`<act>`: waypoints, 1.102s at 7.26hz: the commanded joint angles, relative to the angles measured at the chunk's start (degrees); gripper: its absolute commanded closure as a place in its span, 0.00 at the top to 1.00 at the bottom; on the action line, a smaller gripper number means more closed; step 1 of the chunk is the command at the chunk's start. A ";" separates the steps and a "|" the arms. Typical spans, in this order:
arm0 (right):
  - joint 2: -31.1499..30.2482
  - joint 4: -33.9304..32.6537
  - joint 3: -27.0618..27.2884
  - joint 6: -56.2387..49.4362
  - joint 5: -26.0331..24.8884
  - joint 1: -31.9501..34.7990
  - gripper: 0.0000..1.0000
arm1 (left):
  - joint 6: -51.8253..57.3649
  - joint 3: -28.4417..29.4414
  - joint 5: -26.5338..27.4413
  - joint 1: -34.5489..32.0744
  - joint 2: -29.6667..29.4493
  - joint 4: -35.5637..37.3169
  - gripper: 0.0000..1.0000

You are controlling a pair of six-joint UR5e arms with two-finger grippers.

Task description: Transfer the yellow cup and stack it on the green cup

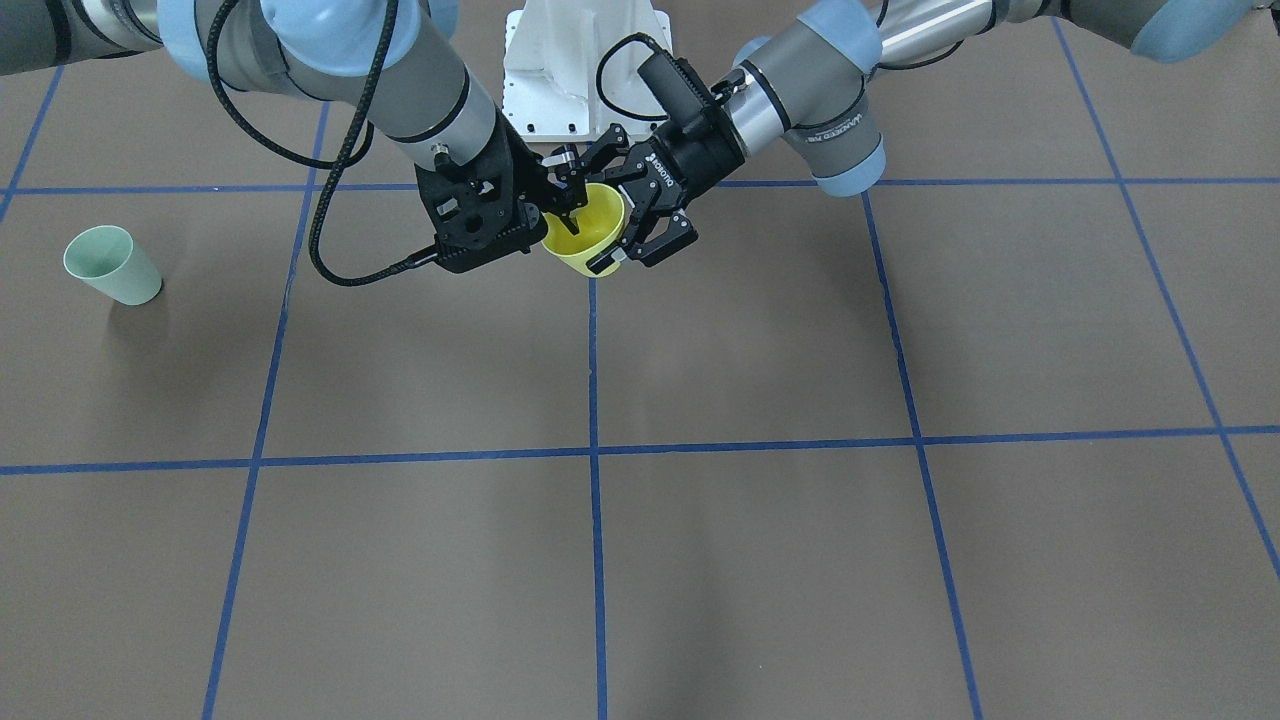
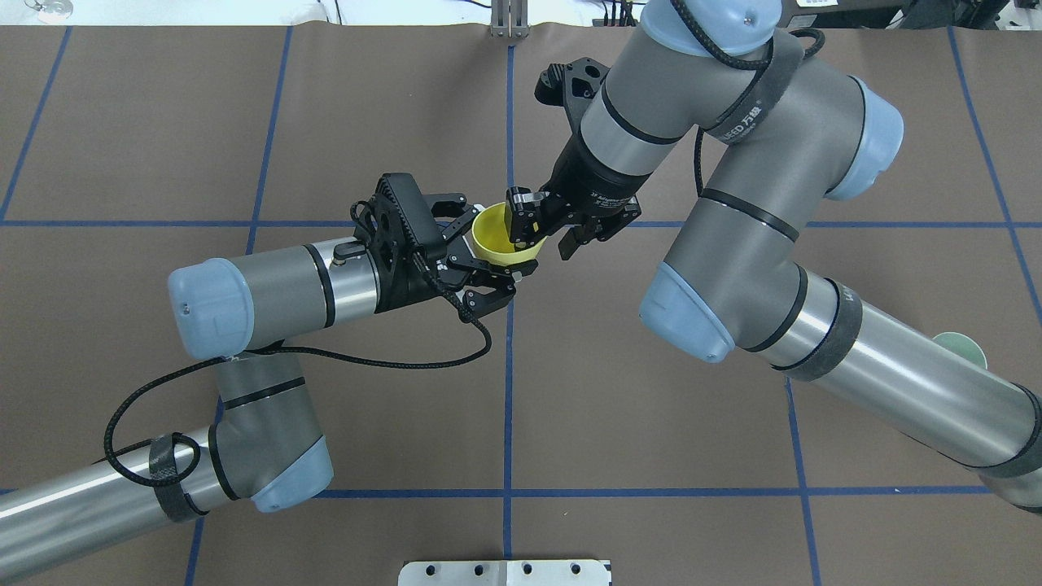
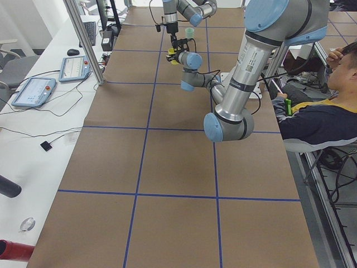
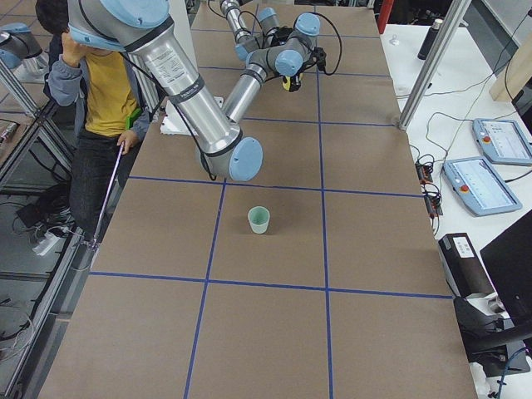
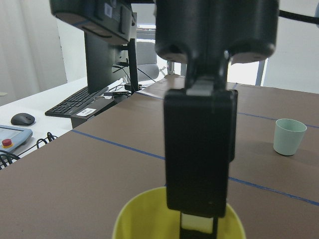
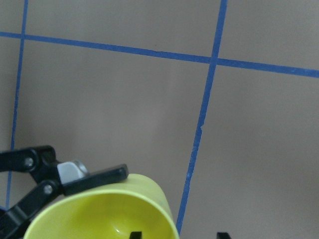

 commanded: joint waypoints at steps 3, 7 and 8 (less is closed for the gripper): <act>0.34 0.05 -0.29 -0.41 0.00 0.03 0.47 | 0.03 0.07 0.00 0.00 0.09 -0.10 0.28; 0.78 -0.39 -0.82 0.21 -0.09 0.38 0.47 | 0.03 0.07 0.00 0.09 0.70 -0.89 0.29; 1.21 -0.39 -1.52 0.30 -0.09 0.47 0.44 | 0.03 0.16 0.00 0.35 0.88 -1.59 0.29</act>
